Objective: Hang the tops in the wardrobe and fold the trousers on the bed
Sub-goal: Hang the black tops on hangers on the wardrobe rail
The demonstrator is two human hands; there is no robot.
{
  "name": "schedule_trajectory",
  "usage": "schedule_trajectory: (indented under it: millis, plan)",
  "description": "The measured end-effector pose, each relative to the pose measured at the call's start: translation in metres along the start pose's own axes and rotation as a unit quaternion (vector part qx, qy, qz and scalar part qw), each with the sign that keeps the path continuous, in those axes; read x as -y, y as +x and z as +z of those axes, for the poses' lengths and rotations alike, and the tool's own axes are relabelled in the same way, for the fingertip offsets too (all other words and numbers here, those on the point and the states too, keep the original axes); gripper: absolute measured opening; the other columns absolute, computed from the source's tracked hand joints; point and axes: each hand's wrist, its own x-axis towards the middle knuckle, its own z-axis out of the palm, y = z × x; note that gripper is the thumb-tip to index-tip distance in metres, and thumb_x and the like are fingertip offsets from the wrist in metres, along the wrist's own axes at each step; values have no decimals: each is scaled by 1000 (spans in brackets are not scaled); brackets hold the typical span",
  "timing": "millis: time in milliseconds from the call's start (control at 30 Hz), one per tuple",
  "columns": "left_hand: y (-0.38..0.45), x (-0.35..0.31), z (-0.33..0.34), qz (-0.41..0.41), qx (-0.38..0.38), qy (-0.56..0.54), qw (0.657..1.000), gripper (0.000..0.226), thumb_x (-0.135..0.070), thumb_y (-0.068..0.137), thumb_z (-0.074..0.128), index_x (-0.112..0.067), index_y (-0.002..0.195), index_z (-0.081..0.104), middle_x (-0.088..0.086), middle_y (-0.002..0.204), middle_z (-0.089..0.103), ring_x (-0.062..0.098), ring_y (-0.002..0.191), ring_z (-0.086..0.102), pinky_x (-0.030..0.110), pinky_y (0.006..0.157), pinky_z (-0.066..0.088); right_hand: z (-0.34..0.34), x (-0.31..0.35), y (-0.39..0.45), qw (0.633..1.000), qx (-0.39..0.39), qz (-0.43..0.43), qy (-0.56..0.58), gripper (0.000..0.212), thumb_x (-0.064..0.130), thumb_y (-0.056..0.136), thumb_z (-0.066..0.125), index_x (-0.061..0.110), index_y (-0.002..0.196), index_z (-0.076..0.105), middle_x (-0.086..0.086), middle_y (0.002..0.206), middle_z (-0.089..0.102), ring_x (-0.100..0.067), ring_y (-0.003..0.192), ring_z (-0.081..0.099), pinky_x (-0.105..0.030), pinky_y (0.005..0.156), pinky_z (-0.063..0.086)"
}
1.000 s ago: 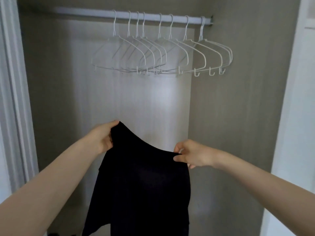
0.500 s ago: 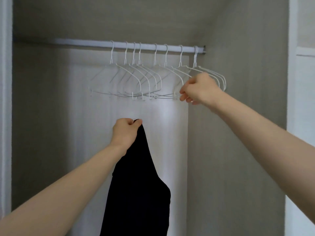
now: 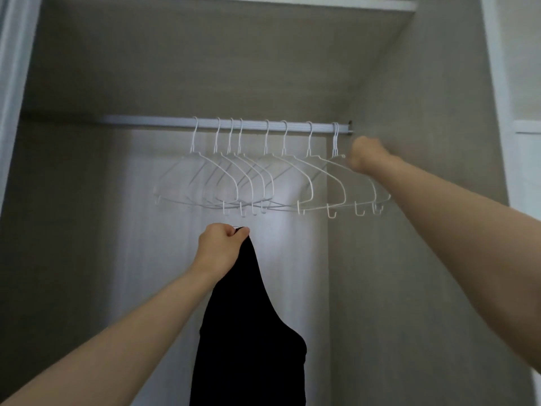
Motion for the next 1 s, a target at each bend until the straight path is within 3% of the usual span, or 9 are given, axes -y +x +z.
schedule_trajectory:
  millis: [100, 133, 200, 267, 467, 633, 767, 867, 1000]
  plan:
    - [-1, 6, 5, -1, 8, -1, 1000, 49, -29, 92, 62, -15, 59, 30, 6, 59, 27, 19, 55, 30, 29, 53, 25, 10, -11, 9, 998, 29, 38, 40, 37, 19, 98, 47, -13, 114, 57, -28, 115, 63, -37, 109, 61, -37, 92, 47]
    - [-2, 8, 8, -4, 9, 2, 1000, 49, -29, 92, 62, -15, 58, 30, 5, 58, 27, 18, 55, 30, 29, 52, 25, 13, -12, 12, 995, 44, 59, 63, 32, 16, 99, 46, -12, 97, 61, -25, 88, 71, -30, 85, 70, -33, 76, 52]
    - [-4, 10, 12, -10, 15, 5, 1000, 50, -29, 92, 62, -17, 57, 28, 4, 57, 27, 19, 55, 30, 28, 52, 25, 21, -14, 19, 978, 73, 115, 158, 31, 6, 98, 44, -6, 73, 55, -11, 38, 57, -18, 34, 59, -21, 40, 45]
    - [-5, 13, 16, -17, 22, 6, 1000, 49, -30, 92, 62, -16, 58, 30, 5, 58, 27, 18, 55, 30, 28, 53, 25, 28, -17, 22, 945, 104, 156, 270, 22, -1, 97, 43, -5, 76, 50, -8, 31, 51, -15, 23, 50, -18, 32, 40]
    - [-8, 18, 16, -23, 43, -1, 999, 46, -31, 92, 62, -14, 60, 34, 7, 62, 30, 18, 56, 32, 28, 56, 26, 50, -18, 22, 880, 107, 183, 424, 22, 9, 97, 41, 8, 77, 50, -6, 48, 60, -19, 46, 57, -25, 52, 45]
    - [-7, 14, 8, -7, 31, 42, 999, 52, -27, 92, 62, -17, 56, 26, 6, 59, 26, 20, 56, 28, 29, 50, 23, 63, -19, 32, 928, -20, 148, 343, 24, -1, 91, 50, 1, 68, 47, -19, 85, 54, -27, 71, 52, -29, 57, 42]
    - [-8, 16, 0, 15, 35, 100, 994, 52, -25, 93, 59, -16, 56, 25, 4, 57, 26, 21, 56, 28, 31, 51, 24, 59, -21, 33, 941, -24, 150, 304, 18, 0, 93, 47, -12, 94, 60, -27, 91, 57, -34, 90, 58, -30, 62, 41]
    - [-7, 19, -7, 5, 36, 107, 994, 52, -26, 94, 59, -16, 56, 25, 3, 57, 26, 21, 57, 29, 31, 52, 24, 49, -19, 26, 938, -44, 143, 312, 34, 7, 96, 41, -8, 123, 54, -24, 127, 55, -36, 119, 53, -34, 83, 44]
    - [-9, 22, -16, 1, 37, 109, 993, 52, -25, 95, 58, -16, 56, 26, 3, 56, 29, 21, 56, 32, 30, 53, 26, 35, -13, 6, 945, -85, 149, 276, 30, 4, 96, 43, -14, 116, 57, -30, 122, 58, -42, 115, 56, -36, 79, 42]
